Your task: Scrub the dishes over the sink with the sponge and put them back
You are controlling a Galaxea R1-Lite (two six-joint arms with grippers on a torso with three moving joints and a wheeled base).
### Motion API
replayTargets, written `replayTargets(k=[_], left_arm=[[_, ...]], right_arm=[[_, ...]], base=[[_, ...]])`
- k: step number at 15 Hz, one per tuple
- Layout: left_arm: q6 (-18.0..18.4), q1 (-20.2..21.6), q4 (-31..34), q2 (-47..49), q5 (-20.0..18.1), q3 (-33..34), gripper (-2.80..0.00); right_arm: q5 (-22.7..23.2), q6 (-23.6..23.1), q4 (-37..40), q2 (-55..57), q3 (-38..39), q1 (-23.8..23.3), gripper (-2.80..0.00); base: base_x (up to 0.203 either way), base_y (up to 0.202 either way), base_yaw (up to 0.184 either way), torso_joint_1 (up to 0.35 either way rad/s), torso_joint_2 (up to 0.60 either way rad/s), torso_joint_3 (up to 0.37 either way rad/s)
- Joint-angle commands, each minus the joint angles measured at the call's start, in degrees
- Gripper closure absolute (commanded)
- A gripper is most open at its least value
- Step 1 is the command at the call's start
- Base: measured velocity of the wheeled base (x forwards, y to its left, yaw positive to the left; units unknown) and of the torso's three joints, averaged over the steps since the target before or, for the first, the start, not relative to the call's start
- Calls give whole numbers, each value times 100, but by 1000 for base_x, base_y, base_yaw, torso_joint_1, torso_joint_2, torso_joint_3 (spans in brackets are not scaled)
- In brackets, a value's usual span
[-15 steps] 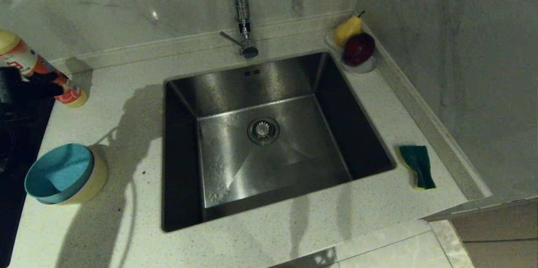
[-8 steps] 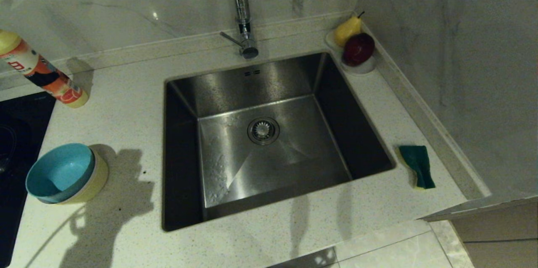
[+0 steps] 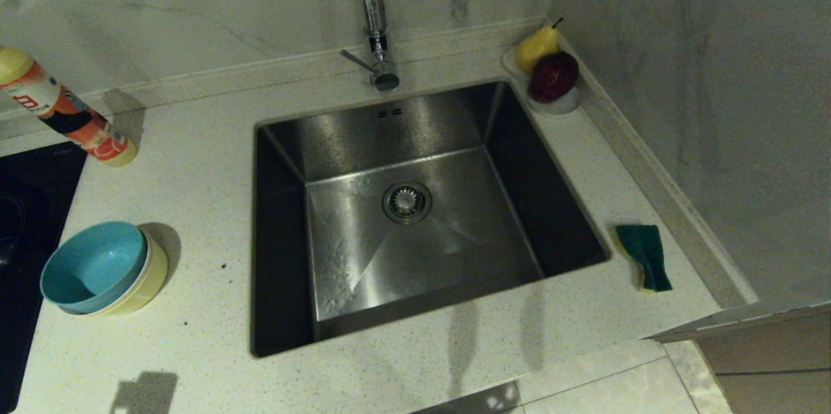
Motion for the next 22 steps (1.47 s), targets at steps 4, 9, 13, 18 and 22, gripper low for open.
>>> replayTargets(k=[4,9,13,18,22], left_arm=[[-5,-4,-1908,-286,214,1590,0],[-189,-7,-1960,-286,281,1615,0],[-244,-3,-1960,-286,281,1615,0],[-244,0,-1960,-286,289,1615,0],[-253,0,-1960,-286,298,1615,0]], right_arm=[[3,-4,0,-1,-8,-2,0],[-2,-72,-13,-1,1,6,0],[-6,-21,0,-1,1,6,0],[-24,-14,54,7,-25,6,0],[-23,207,9,16,-17,15,0]], base=[[0,0,0,0,0,0],[0,0,0,0,0,0],[0,0,0,0,0,0],[0,0,0,0,0,0],[0,0,0,0,0,0]])
